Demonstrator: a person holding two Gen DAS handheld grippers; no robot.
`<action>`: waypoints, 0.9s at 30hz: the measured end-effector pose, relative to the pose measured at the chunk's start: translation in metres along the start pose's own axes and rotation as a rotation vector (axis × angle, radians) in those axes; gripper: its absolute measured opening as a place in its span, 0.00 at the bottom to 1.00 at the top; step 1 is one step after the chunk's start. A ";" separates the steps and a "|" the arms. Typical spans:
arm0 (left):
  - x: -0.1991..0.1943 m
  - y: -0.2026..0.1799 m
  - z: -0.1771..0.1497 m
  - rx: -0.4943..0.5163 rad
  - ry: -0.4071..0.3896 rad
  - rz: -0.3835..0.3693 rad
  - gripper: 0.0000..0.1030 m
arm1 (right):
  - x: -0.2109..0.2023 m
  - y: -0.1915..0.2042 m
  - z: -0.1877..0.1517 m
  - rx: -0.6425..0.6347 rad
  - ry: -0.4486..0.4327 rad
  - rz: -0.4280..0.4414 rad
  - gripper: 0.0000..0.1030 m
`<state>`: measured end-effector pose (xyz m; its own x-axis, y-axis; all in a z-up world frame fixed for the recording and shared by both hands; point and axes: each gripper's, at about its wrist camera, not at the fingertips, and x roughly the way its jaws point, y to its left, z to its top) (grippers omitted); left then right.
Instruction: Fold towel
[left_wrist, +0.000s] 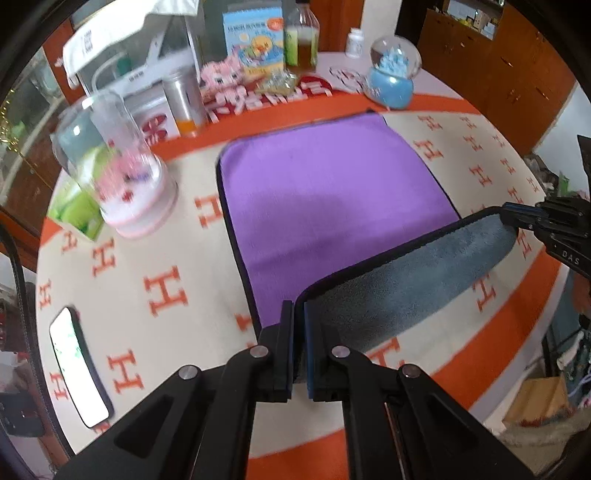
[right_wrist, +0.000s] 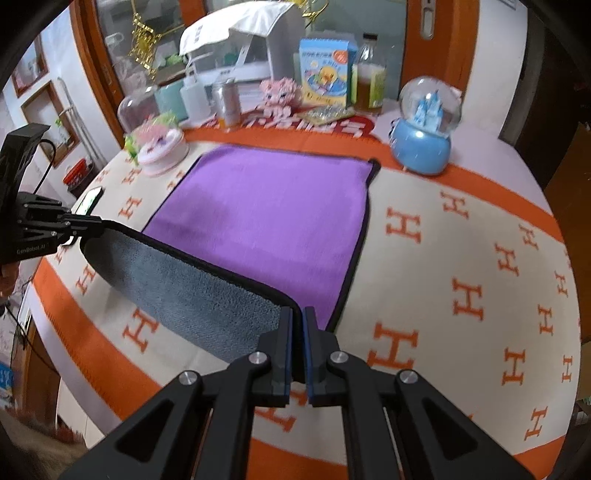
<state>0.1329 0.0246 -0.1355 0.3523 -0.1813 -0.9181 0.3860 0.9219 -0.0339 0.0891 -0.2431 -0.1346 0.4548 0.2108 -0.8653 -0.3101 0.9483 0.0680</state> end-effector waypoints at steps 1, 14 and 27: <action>-0.001 0.001 0.005 -0.003 -0.013 0.010 0.03 | -0.001 -0.002 0.005 0.006 -0.009 -0.006 0.05; 0.014 0.022 0.086 -0.046 -0.141 0.123 0.03 | 0.023 -0.022 0.083 0.044 -0.100 -0.122 0.05; 0.079 0.050 0.140 -0.129 -0.138 0.194 0.03 | 0.089 -0.044 0.143 0.115 -0.091 -0.182 0.05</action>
<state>0.2996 0.0079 -0.1543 0.5252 -0.0333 -0.8504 0.1911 0.9783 0.0797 0.2625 -0.2320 -0.1431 0.5695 0.0492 -0.8205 -0.1212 0.9923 -0.0246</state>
